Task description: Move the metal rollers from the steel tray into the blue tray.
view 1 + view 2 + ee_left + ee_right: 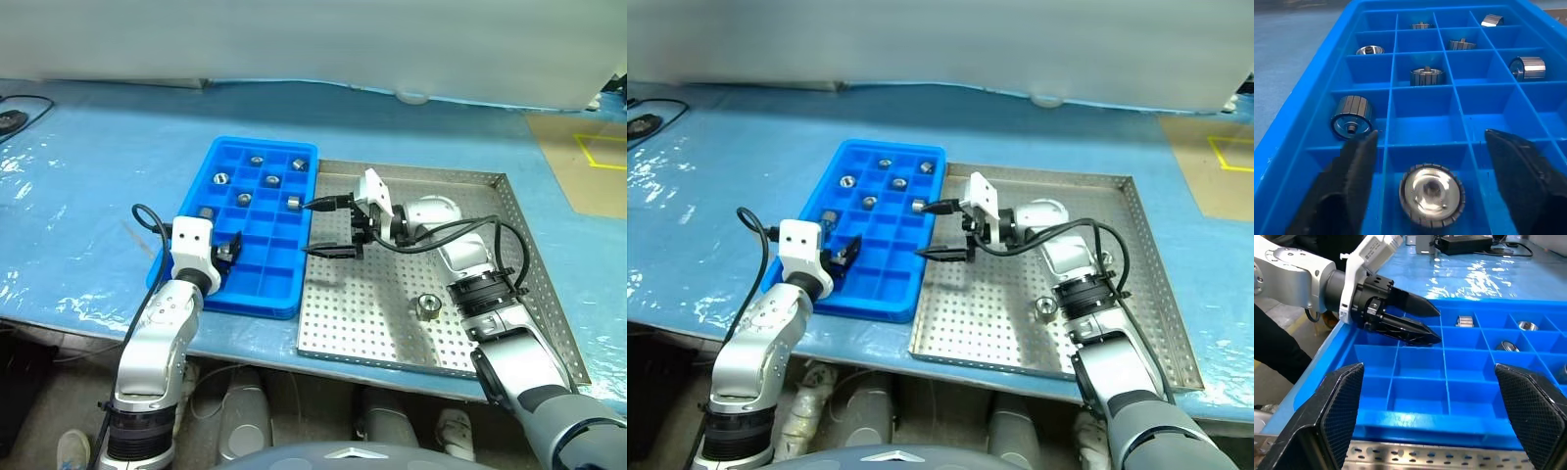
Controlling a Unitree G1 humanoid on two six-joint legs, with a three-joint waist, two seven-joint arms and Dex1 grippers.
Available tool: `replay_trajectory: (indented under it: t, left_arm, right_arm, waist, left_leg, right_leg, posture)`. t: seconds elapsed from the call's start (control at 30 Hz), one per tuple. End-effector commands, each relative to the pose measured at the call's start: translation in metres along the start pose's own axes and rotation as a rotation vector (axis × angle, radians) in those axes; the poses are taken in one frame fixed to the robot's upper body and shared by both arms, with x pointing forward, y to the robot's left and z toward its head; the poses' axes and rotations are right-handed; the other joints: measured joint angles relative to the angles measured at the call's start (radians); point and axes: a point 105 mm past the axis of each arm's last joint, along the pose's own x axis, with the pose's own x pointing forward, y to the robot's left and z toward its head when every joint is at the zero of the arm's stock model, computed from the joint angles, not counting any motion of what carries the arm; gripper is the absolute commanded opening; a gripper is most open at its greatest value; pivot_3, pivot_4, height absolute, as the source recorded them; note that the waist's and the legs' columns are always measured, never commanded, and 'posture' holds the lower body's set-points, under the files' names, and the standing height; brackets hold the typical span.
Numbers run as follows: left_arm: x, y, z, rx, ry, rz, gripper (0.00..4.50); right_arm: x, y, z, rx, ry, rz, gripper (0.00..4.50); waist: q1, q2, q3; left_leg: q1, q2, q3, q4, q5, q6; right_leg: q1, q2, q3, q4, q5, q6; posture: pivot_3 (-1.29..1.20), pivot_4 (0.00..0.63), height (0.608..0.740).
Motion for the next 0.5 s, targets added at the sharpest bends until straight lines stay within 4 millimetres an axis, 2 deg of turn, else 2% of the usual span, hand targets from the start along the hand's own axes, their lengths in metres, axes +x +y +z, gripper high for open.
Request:
replay_trajectory:
  t: [0.03,0.2,0.3,0.37,0.5]
  left_arm:
    - [0.006,-0.003,0.018,-0.009,-0.076,-0.040,4.49]
    - [0.025,-0.030,0.061,-0.023,-0.241,-0.256,4.49]
    - [0.034,-0.050,0.079,-0.024,-0.309,-0.415,4.49]
    - [0.034,-0.065,0.086,0.003,-0.337,-0.547,4.49]
    - [0.029,-0.093,0.086,0.038,-0.334,-0.794,4.49]
  right_arm:
    - [-0.008,-0.003,0.016,-0.042,-0.036,-0.040,4.50]
    - [-0.027,-0.006,0.014,0.003,-0.045,-0.146,4.50]
    - [-0.041,0.001,0.001,0.042,0.000,-0.208,4.50]
    - [-0.051,0.007,-0.010,0.081,0.041,-0.257,4.50]
    - [-0.069,0.021,-0.031,0.157,0.127,-0.349,4.50]
  waist:
    - [0.001,0.000,0.000]
    - [0.003,0.000,0.000]
    - [0.000,0.000,0.000]
    - [-0.003,0.000,0.000]
    - [-0.025,0.000,0.000]
  left_leg:
    - [0.000,0.000,0.000,0.000,0.000,0.000]
    - [0.000,0.000,0.000,0.002,0.000,-0.001]
    - [0.001,-0.001,0.000,0.002,0.000,-0.001]
    - [0.001,-0.001,0.000,0.002,0.000,-0.001]
    - [0.001,-0.001,0.001,0.001,0.001,-0.001]
  right_leg:
    - [0.000,0.000,0.000,0.000,0.000,0.000]
    - [0.001,0.000,0.000,0.002,0.001,0.000]
    - [0.001,0.000,0.001,0.002,0.001,-0.001]
    - [0.001,0.000,0.001,0.001,0.001,0.000]
    - [0.000,0.000,0.002,0.001,0.001,0.000]
  posture:
    - [0.15,0.150,0.740]
    - [0.08,0.150,0.740]
    - [0.03,0.150,0.740]
    - [0.00,0.150,0.740]
    - [-0.07,0.150,0.740]
